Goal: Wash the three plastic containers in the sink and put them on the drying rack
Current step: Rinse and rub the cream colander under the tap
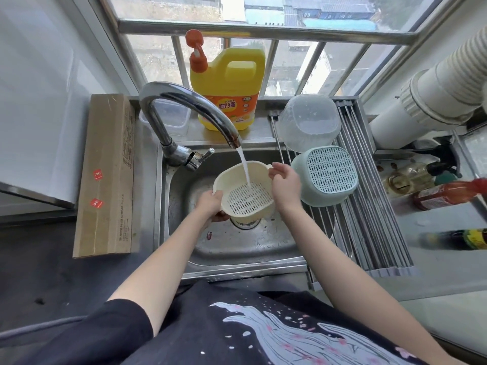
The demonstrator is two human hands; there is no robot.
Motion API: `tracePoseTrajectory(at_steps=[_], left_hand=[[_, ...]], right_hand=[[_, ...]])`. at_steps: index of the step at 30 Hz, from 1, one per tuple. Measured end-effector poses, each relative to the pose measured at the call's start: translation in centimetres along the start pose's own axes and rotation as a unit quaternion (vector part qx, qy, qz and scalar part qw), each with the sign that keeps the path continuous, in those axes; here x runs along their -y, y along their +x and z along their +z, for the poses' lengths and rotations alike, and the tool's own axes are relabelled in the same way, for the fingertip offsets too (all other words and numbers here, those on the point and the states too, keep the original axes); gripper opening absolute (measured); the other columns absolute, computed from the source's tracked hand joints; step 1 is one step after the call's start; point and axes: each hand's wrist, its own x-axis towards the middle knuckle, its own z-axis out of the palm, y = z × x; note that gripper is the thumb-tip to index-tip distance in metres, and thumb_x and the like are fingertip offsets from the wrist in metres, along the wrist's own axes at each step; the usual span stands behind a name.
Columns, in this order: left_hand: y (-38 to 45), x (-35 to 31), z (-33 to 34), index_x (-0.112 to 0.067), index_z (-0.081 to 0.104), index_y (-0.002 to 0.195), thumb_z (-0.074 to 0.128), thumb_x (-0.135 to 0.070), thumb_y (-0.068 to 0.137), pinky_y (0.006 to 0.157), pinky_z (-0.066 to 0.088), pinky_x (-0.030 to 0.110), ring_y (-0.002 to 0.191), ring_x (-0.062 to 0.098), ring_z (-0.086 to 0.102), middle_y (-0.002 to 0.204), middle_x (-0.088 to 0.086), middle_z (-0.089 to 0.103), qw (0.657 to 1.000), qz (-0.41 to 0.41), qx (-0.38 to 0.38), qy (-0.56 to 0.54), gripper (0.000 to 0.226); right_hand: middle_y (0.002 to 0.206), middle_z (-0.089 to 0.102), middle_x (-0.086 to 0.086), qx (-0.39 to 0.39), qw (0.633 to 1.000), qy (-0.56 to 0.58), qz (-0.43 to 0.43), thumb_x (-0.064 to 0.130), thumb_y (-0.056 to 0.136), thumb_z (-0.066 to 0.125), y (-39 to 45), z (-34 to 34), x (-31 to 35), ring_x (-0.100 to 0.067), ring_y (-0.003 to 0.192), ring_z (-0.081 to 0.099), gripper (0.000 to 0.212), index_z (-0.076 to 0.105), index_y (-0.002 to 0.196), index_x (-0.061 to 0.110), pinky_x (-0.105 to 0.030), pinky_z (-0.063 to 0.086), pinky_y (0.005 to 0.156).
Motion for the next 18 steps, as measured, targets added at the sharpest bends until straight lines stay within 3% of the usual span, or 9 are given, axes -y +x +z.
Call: tracePoseTrajectory(at_steps=[3, 5, 8, 11, 13, 14, 16, 18], left_hand=[[-0.3, 0.0, 0.4, -0.006, 0.05, 0.108, 0.033, -0.014, 0.098, 0.035, 0.046, 0.019, 0.049, 0.017, 0.045, 0.068, 0.011, 0.055, 1.0, -0.021, -0.004, 0.003, 0.022], [-0.3, -0.2, 0.5, -0.005, 0.05, 0.106, 0.034, -0.01, 0.096, 0.034, 0.045, 0.018, 0.048, 0.015, 0.044, 0.066, 0.01, 0.053, 0.999, -0.028, -0.019, 0.02, 0.02], [-0.6, -0.9, 0.1, -0.001, 0.056, 0.107, 0.038, -0.005, 0.09, 0.034, 0.045, 0.02, 0.045, 0.017, 0.046, 0.065, 0.012, 0.053, 0.996, -0.014, -0.032, 0.087, 0.026], [-1.4, -1.7, -0.4, -0.004, 0.056, 0.1, 0.042, -0.004, 0.09, 0.035, 0.045, 0.022, 0.045, 0.018, 0.045, 0.064, 0.011, 0.05, 0.989, -0.008, 0.001, 0.15, 0.017], [-1.6, -2.0, -0.8, -0.006, 0.055, 0.101, 0.042, -0.006, 0.091, 0.035, 0.045, 0.022, 0.045, 0.018, 0.044, 0.065, 0.011, 0.05, 0.986, -0.004, 0.019, 0.168, 0.016], [-1.4, -2.1, -1.0, -0.007, 0.055, 0.1, 0.041, -0.007, 0.092, 0.034, 0.045, 0.022, 0.045, 0.019, 0.045, 0.066, 0.012, 0.051, 0.985, 0.004, 0.022, 0.171, 0.016], [-1.0, -1.9, -1.1, -0.006, 0.057, 0.097, 0.041, -0.011, 0.092, 0.039, 0.051, 0.027, 0.051, 0.024, 0.055, 0.074, 0.015, 0.059, 0.983, 0.047, -0.006, 0.178, 0.018], [-0.7, -1.6, -0.9, -0.005, 0.062, 0.096, 0.044, -0.021, 0.09, 0.06, 0.057, 0.038, 0.073, 0.033, 0.065, 0.091, 0.017, 0.067, 0.97, 0.105, -0.066, 0.21, 0.025]], right_hand=[[0.117, 0.065, -0.008, 0.08, 0.971, -0.206, -0.088, 0.002, 0.09, 0.038, 0.8, 0.1, -0.6, -0.021, 0.107, 0.059, 0.037, 0.063, 0.116, 0.01, -0.035, 0.048, 0.093], [0.125, 0.061, -0.008, 0.216, 0.89, -0.376, -0.142, 0.001, 0.091, 0.037, 1.4, 0.4, -1.5, -0.025, 0.113, 0.057, 0.043, 0.061, 0.122, 0.017, -0.037, 0.046, 0.096], [0.141, 0.049, -0.006, 0.368, 0.759, -0.519, -0.143, 0.001, 0.091, 0.039, 1.9, 1.0, -2.1, -0.027, 0.125, 0.048, 0.054, 0.045, 0.139, 0.026, -0.036, 0.041, 0.102], [0.149, 0.039, 0.0, 0.421, 0.697, -0.559, -0.158, 0.015, 0.096, 0.041, 2.6, 1.3, -1.7, -0.024, 0.136, 0.038, 0.053, 0.035, 0.146, 0.031, -0.037, 0.033, 0.11], [0.157, 0.021, 0.008, 0.415, 0.639, -0.593, -0.262, 0.007, 0.094, 0.042, 2.7, 1.4, -1.5, -0.016, 0.145, 0.02, 0.066, 0.019, 0.151, 0.031, -0.035, 0.016, 0.118], [0.158, 0.015, 0.011, 0.421, 0.578, -0.627, -0.309, 0.009, 0.095, 0.043, 2.7, 1.3, -1.4, -0.012, 0.146, 0.015, 0.068, 0.015, 0.152, 0.031, -0.032, 0.012, 0.119], [0.156, 0.024, 0.01, 0.402, 0.612, -0.624, -0.273, 0.023, 0.098, 0.043, 3.3, 1.1, -1.6, -0.01, 0.144, 0.022, 0.057, 0.022, 0.151, 0.025, -0.025, 0.014, 0.118], [0.15, 0.038, 0.001, 0.348, 0.632, -0.648, -0.246, 0.028, 0.1, 0.027, 3.3, 1.1, -1.4, -0.013, 0.141, 0.029, 0.049, 0.032, 0.147, 0.015, -0.025, 0.007, 0.119]])
